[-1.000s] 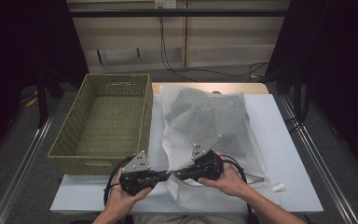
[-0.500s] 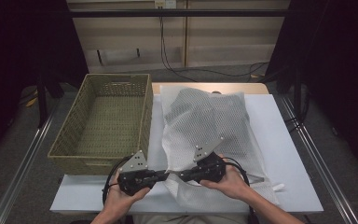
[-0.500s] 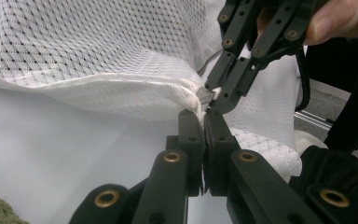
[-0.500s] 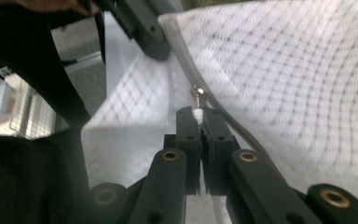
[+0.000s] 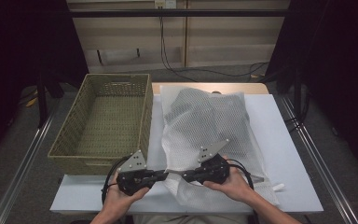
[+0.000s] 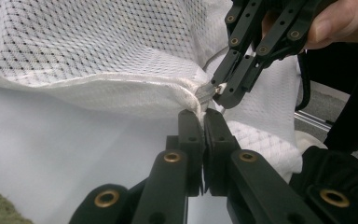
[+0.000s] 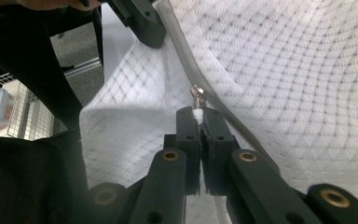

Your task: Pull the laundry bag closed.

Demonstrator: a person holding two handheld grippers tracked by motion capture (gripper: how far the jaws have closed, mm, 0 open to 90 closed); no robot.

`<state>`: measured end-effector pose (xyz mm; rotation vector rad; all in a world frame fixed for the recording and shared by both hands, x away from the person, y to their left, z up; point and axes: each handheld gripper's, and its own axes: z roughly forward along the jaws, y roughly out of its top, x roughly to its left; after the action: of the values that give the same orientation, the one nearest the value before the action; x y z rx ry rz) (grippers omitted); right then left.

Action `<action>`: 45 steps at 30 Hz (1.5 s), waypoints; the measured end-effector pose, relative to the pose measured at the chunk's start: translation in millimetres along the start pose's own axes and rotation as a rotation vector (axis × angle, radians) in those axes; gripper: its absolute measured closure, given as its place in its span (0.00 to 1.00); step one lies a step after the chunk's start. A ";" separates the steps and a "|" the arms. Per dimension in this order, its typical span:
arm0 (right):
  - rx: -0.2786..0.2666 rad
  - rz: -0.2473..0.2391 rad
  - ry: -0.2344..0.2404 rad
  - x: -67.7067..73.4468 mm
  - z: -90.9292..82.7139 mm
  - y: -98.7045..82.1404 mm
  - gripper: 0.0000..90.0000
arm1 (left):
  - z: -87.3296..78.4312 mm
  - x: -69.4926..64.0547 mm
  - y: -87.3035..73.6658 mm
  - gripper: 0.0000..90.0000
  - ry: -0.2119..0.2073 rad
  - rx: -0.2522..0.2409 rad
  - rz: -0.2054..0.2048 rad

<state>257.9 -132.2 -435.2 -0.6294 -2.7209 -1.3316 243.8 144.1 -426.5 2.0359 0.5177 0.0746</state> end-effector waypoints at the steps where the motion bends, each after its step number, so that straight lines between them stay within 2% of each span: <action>1: -0.003 0.002 0.000 -0.6 0.2 -0.2 0.97 | -1.2 -0.1 0.0 0.98 0.010 0.009 -0.003; 11: -0.002 0.003 -0.021 -3.7 -6.1 -4.7 0.97 | -1.1 -0.9 -1.3 0.97 0.014 0.012 0.010; 18: 0.000 0.008 -0.025 -5.4 -9.4 -6.5 0.97 | -1.8 1.9 -1.4 0.97 -0.004 -0.005 -0.012; 31: -0.005 0.025 -0.049 -10.2 -16.5 -9.7 0.97 | -5.0 2.8 -1.4 0.97 0.002 -0.018 -0.025; 45: 0.001 0.026 -0.048 -11.3 -16.5 -11.3 0.97 | -5.0 1.9 -1.0 0.95 0.009 -0.011 -0.014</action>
<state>261.8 -154.8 -435.8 -0.7030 -2.7403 -1.3267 243.9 149.4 -425.1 2.0214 0.5357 0.0778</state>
